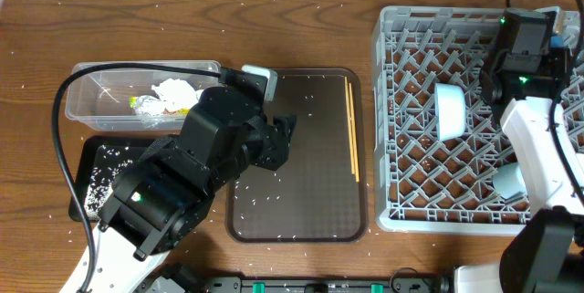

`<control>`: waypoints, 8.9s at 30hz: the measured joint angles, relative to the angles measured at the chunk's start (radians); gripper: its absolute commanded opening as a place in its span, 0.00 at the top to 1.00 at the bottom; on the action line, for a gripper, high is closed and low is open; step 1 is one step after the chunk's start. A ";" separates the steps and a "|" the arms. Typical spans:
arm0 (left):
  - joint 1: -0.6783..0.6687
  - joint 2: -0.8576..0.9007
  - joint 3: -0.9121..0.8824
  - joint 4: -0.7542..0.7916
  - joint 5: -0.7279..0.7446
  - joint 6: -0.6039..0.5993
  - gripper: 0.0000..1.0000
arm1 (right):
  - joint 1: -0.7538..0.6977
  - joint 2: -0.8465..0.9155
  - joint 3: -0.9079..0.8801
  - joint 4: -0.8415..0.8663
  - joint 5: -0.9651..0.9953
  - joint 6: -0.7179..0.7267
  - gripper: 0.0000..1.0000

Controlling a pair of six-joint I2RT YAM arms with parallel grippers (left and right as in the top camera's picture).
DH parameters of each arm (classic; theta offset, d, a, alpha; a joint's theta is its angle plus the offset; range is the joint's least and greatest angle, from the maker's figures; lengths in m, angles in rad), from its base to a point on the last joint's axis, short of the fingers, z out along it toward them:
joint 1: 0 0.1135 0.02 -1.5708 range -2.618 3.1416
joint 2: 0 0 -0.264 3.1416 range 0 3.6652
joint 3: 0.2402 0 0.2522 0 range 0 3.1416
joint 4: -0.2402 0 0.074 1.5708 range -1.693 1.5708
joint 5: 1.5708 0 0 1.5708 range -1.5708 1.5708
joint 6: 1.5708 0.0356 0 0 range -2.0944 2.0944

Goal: Sort waste into correct bins and load items into the dishwasher rack
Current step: 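Stand the blue plate upright in the dish rack with the right gripper, then reach the right gripper down to the wooden chopsticks on the brown tray, then close the right gripper on the chopsticks and lift them, then carry the chopsticks right and drop them into the dish rack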

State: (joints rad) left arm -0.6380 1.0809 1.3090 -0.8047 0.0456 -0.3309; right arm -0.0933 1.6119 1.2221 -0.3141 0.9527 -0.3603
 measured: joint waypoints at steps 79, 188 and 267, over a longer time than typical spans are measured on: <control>0.158 -0.111 0.002 -0.315 -0.079 0.066 0.02 | 0.668 0.220 -0.005 -0.389 -0.877 0.813 0.60; 0.158 -0.108 0.002 -0.315 -0.079 0.066 0.02 | 0.633 0.352 0.024 -0.340 -0.726 0.919 0.76; 0.158 -0.108 0.002 -0.315 -0.079 0.066 0.02 | 0.402 -0.405 0.101 -0.790 -0.981 0.656 0.01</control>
State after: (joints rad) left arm -0.4797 0.9733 1.3113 -1.1194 -0.0338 -0.2653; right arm 0.3092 1.2072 1.3231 -1.1042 -0.0284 0.2958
